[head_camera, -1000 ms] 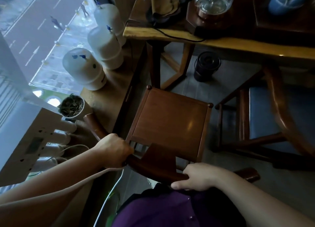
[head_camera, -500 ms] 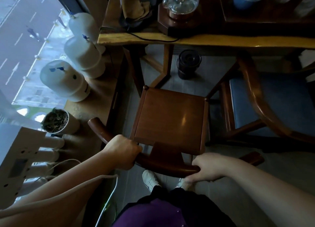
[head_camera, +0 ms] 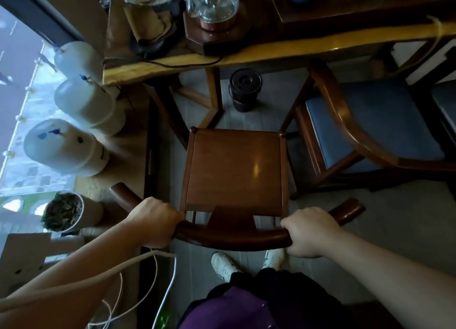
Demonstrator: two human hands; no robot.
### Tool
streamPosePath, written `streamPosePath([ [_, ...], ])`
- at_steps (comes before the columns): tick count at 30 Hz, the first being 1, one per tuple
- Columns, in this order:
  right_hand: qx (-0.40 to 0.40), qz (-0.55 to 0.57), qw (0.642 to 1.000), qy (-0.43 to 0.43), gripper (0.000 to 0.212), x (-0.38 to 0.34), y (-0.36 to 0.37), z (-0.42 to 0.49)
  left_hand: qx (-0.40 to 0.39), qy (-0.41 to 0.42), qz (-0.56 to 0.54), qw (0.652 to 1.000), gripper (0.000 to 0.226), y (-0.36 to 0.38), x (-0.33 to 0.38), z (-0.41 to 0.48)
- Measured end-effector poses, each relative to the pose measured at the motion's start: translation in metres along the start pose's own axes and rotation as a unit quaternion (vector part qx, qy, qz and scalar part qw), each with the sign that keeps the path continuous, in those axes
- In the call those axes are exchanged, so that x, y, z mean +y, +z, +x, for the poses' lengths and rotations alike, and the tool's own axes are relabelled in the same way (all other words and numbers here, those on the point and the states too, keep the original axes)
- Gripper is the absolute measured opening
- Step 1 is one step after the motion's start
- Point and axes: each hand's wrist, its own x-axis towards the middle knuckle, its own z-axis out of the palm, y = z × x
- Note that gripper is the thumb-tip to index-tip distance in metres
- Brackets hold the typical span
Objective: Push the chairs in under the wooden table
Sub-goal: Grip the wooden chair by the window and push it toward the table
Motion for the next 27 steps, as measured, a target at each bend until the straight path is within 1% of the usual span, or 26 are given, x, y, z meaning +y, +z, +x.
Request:
streamPosePath([
  [3,0.014,0.007,1.0,0.002,0.011,-0.006,-0.01,0.01,-0.004,-0.017,0.017,1.0,0.013,-0.008,-0.018,0.012],
  [5,0.013,0.003,1.0,0.005,0.011,-0.002,-0.018,0.013,0.008,-0.015,0.021,1.0,0.009,-0.012,-0.021,0.019],
  [10,-0.01,-0.021,1.0,0.014,0.018,0.023,-0.034,0.01,0.034,-0.011,0.001,0.999,0.005,-0.019,-0.004,0.033],
  [14,-0.014,-0.035,0.999,0.009,0.014,0.046,-0.042,0.012,0.039,-0.02,-0.014,0.999,0.006,-0.027,0.01,0.042],
  [21,-0.01,-0.05,0.999,0.003,0.013,0.094,-0.064,0.018,0.017,-0.039,-0.03,0.999,0.007,-0.055,0.029,0.067],
  [27,0.004,-0.035,0.999,-0.026,0.007,0.107,-0.069,0.036,0.005,-0.056,-0.014,0.998,0.008,-0.081,0.017,0.085],
])
